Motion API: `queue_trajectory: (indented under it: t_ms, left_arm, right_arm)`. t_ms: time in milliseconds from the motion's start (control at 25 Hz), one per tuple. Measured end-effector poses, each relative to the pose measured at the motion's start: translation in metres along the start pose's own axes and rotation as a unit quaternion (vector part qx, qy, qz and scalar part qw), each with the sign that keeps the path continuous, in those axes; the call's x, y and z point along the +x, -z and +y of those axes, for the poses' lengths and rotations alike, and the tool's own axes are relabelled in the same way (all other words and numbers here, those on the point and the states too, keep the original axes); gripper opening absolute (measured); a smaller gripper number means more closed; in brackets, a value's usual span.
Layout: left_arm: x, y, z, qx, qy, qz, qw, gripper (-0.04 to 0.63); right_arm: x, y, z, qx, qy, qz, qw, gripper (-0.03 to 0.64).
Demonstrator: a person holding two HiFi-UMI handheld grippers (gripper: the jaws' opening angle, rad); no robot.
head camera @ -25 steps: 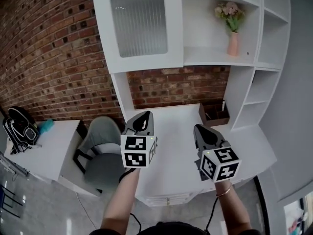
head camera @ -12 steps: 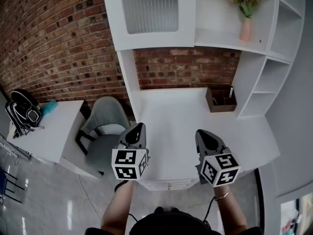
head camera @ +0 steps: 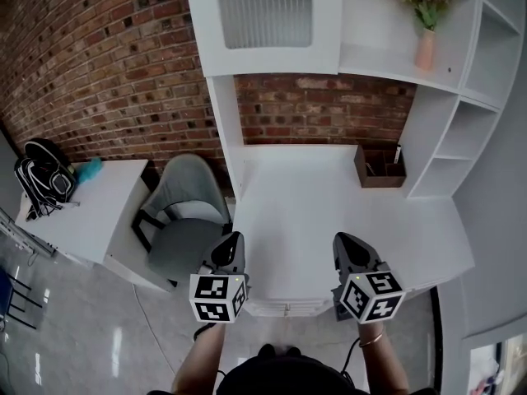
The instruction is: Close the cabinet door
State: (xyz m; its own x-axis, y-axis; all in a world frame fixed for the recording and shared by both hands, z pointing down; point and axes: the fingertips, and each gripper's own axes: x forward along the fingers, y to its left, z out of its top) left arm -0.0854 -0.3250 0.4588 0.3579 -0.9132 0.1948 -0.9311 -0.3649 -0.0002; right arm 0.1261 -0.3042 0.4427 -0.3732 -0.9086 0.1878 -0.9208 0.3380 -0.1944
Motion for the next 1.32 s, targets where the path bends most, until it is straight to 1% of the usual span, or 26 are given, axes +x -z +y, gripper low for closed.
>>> queue_trajectory:
  t_ms: [320,520,760,920,1080,1320]
  left_arm:
    - [-0.012,0.023,-0.002,-0.003,-0.002,0.02,0.9998,0.008]
    - [-0.015,0.032,-0.005,-0.001,0.006,0.028,0.9996,0.008]
    - [-0.019,0.044,-0.008,-0.007,0.014,0.038,0.9992,0.008]
    - [-0.018,0.042,-0.005,-0.012,0.011,0.034,0.9993,0.008]
    - [-0.018,0.038,-0.002,-0.01,0.006,0.03,0.9995,0.008]
    - [-0.018,0.033,-0.001,-0.017,0.006,0.022,0.9996,0.009]
  right_arm:
    - [-0.006,0.02,0.003,-0.003,-0.002,0.008,1.0,0.002]
    - [-0.008,0.025,0.006,-0.014,-0.002,0.011,1.0,0.0]
    - [-0.01,0.034,0.017,-0.009,-0.011,0.018,1.0,0.0]
    - [-0.009,0.035,0.022,-0.017,-0.015,0.019,1.0,0.002]
    - [-0.009,0.037,0.024,-0.01,-0.016,0.019,1.0,0.001]
    - [-0.011,0.039,0.025,-0.008,-0.012,0.02,1.0,0.002]
